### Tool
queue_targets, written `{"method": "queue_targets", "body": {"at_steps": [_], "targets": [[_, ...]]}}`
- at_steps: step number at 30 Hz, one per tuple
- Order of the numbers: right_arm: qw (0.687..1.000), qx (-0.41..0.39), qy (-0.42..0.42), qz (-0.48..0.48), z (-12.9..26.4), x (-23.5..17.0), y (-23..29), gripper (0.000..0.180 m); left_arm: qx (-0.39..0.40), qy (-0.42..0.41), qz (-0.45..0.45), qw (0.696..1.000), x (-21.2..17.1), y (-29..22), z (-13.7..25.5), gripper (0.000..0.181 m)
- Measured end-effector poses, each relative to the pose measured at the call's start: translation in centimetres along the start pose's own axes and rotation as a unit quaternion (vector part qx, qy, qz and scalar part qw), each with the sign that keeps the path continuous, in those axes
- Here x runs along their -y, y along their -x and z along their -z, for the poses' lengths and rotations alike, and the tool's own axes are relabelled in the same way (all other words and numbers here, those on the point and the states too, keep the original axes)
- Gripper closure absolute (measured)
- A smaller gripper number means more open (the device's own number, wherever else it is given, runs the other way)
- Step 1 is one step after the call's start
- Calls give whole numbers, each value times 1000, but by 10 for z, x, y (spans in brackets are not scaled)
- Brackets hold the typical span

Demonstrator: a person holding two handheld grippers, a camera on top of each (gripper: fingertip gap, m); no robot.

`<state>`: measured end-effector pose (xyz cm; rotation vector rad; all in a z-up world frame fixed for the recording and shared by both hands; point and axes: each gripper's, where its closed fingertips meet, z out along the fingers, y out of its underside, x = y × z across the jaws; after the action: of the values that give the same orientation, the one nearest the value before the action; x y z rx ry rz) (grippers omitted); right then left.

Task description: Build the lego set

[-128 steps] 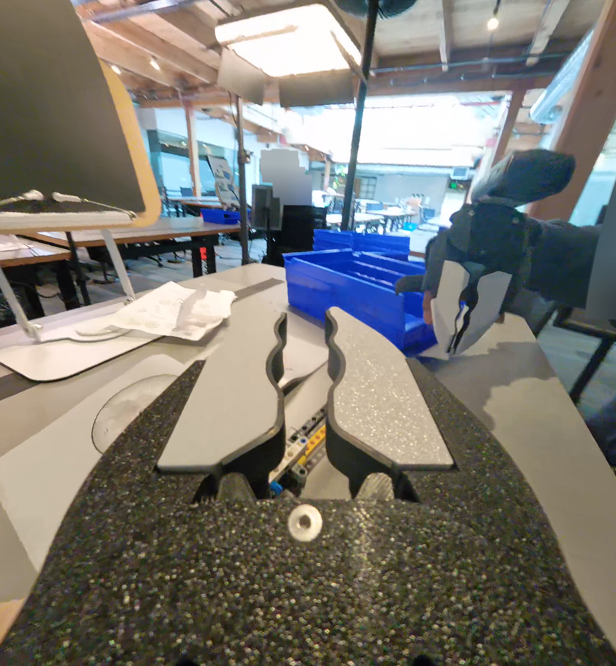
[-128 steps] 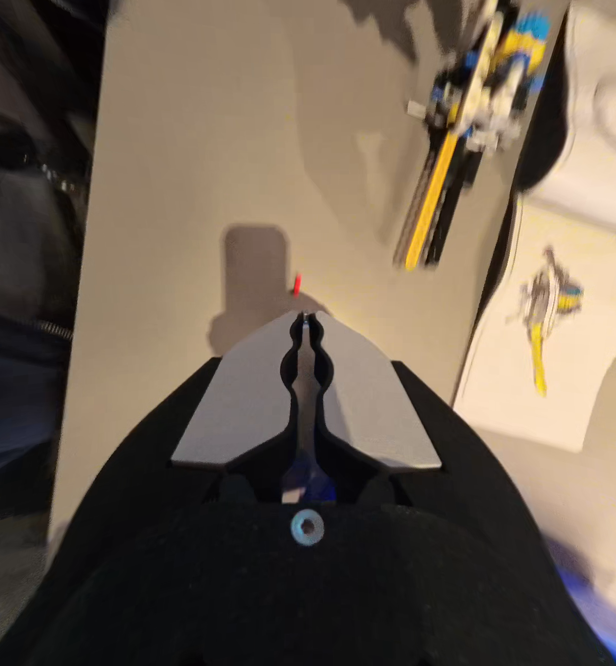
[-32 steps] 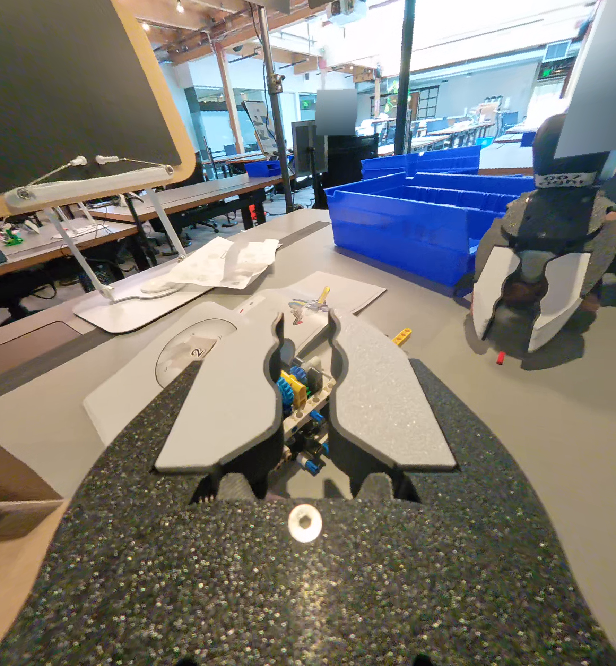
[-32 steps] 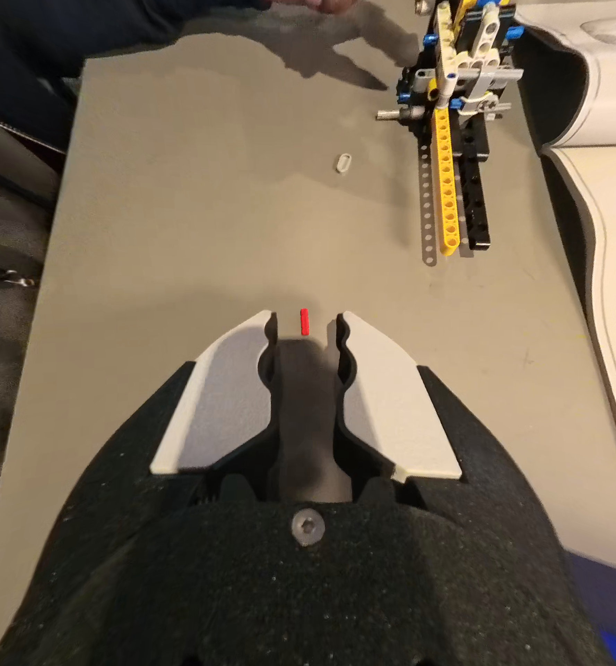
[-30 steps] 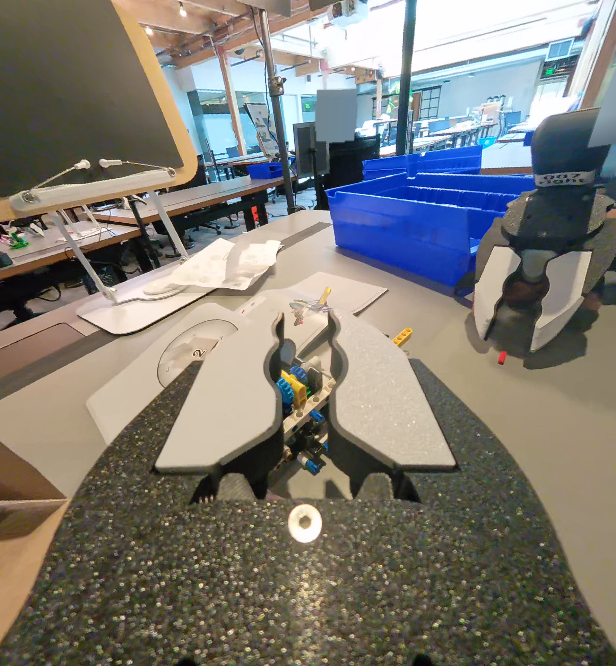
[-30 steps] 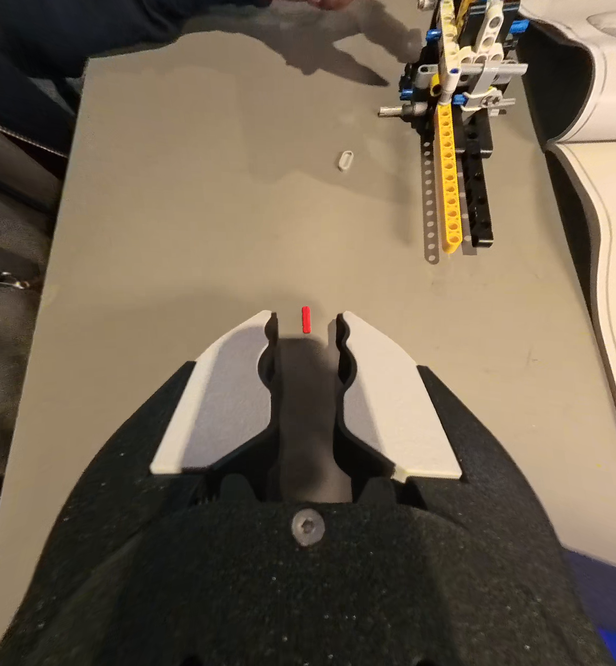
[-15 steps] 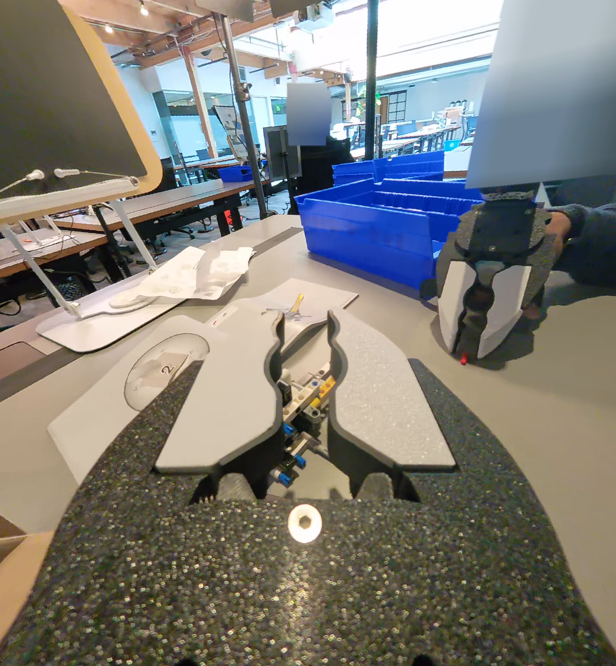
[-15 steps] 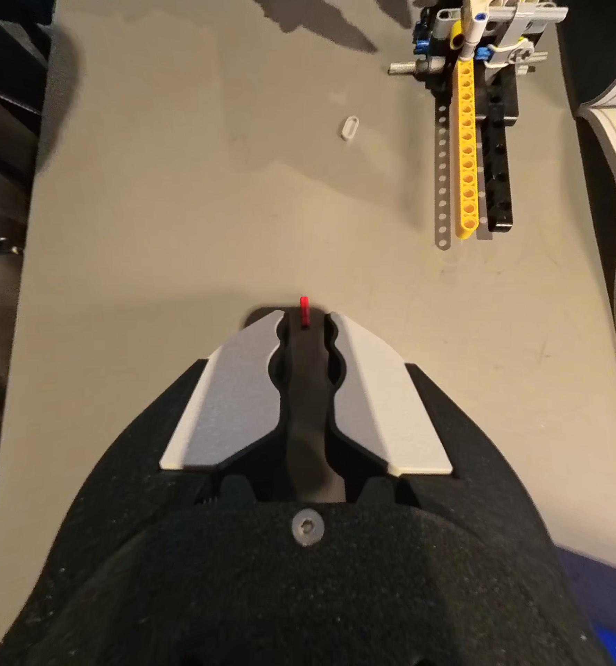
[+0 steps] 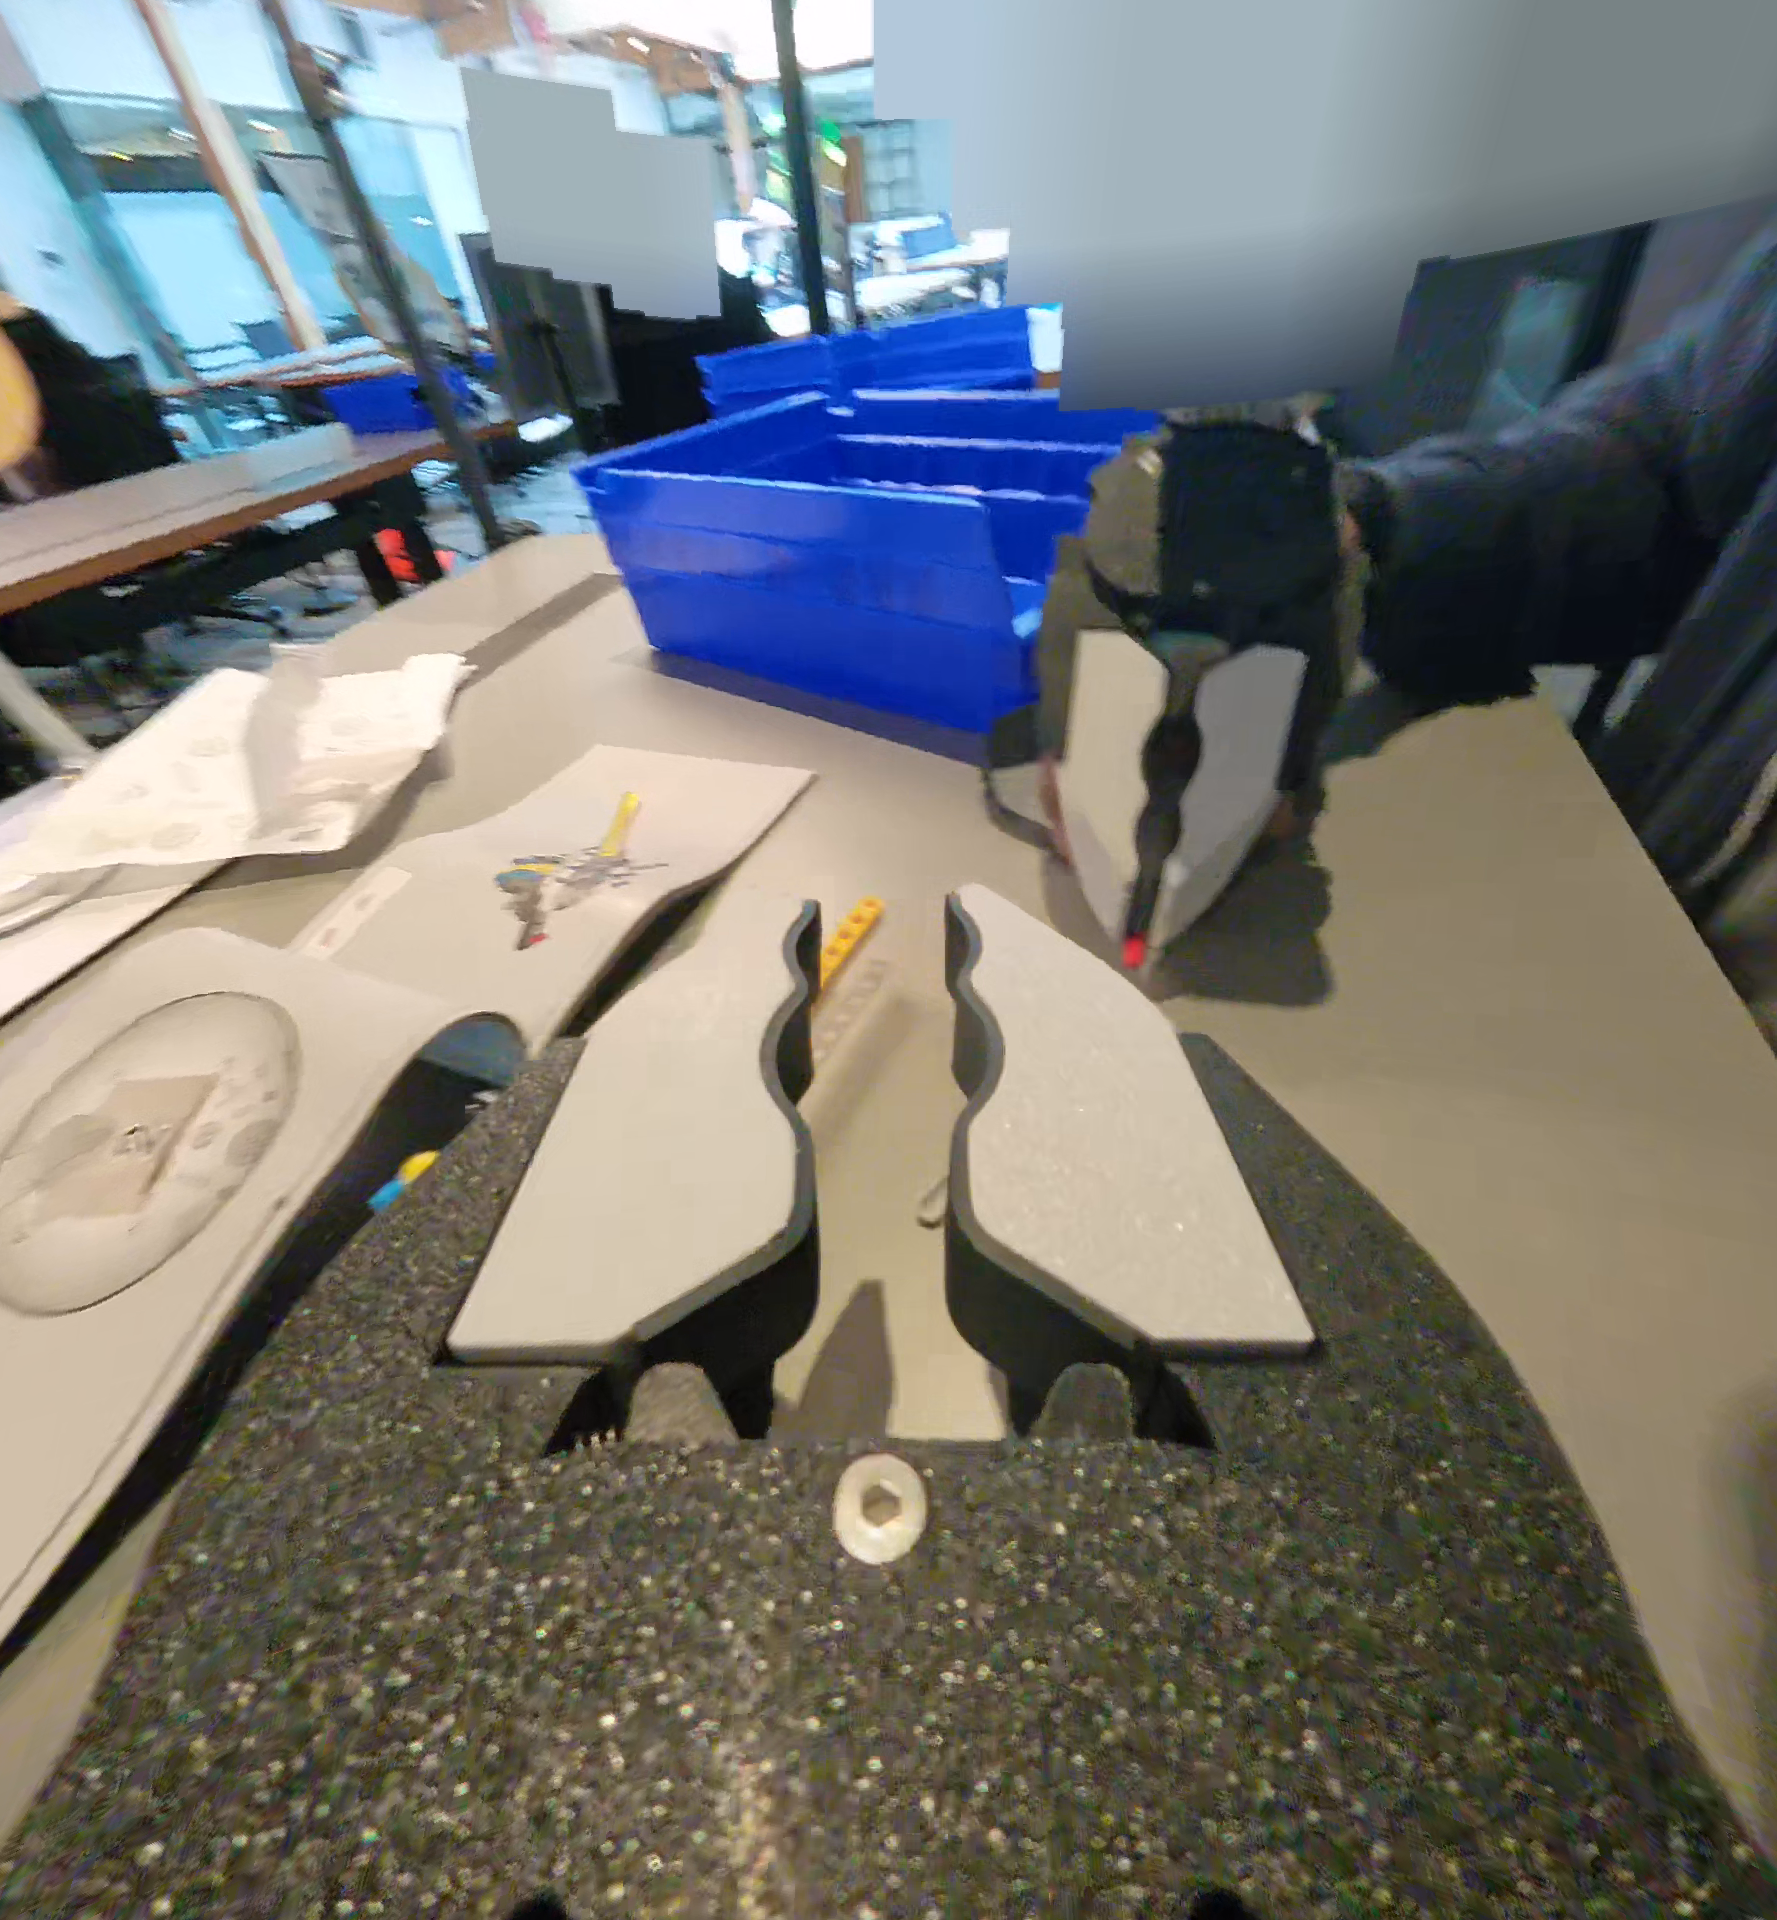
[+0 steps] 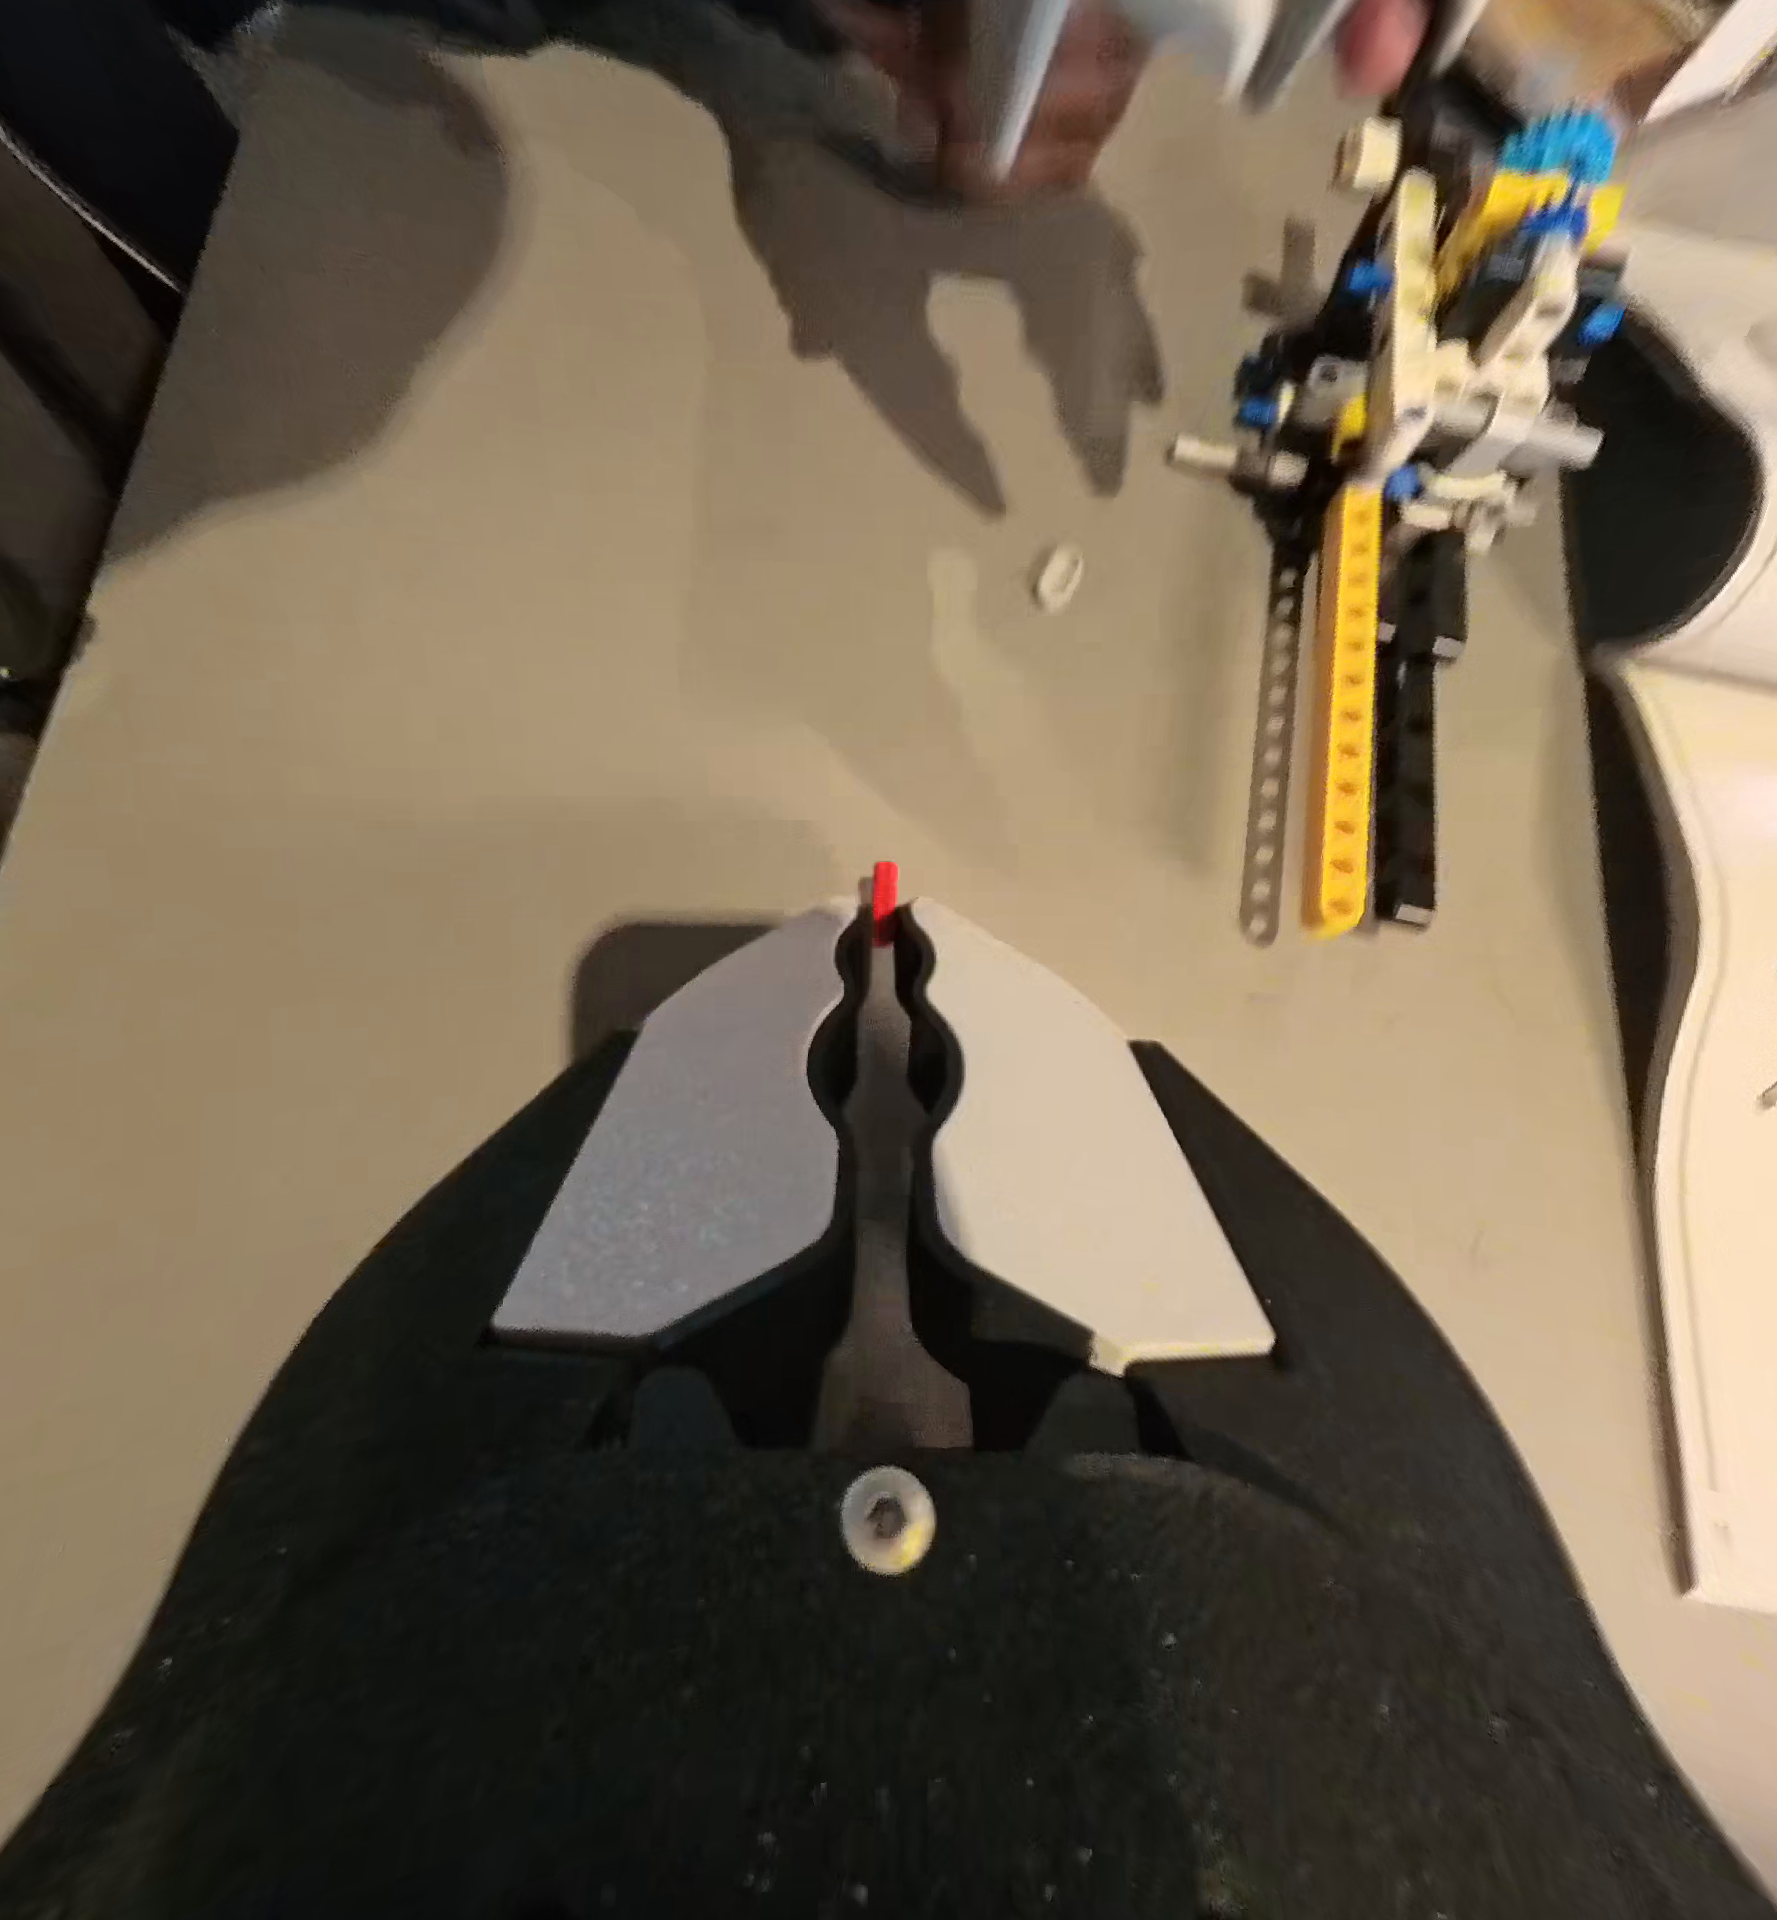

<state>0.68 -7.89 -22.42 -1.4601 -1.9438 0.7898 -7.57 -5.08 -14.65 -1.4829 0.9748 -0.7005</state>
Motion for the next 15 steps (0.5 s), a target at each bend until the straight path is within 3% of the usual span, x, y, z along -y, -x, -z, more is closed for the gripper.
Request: {"method": "queue_targets", "body": {"at_steps": [1,6,15], "targets": [[1000,-3,-10,11,-2,8,-1,176,-19,9,-8,1000,-4,-8,-3,158],[997,-7,-61,54,-14,48,-9,176,-96,45,-39,994,-18,-40,-7,164],[990,4,-89,108,-38,85,-18,176,-84,73,-73,991,-30,-34,9,169]]}}
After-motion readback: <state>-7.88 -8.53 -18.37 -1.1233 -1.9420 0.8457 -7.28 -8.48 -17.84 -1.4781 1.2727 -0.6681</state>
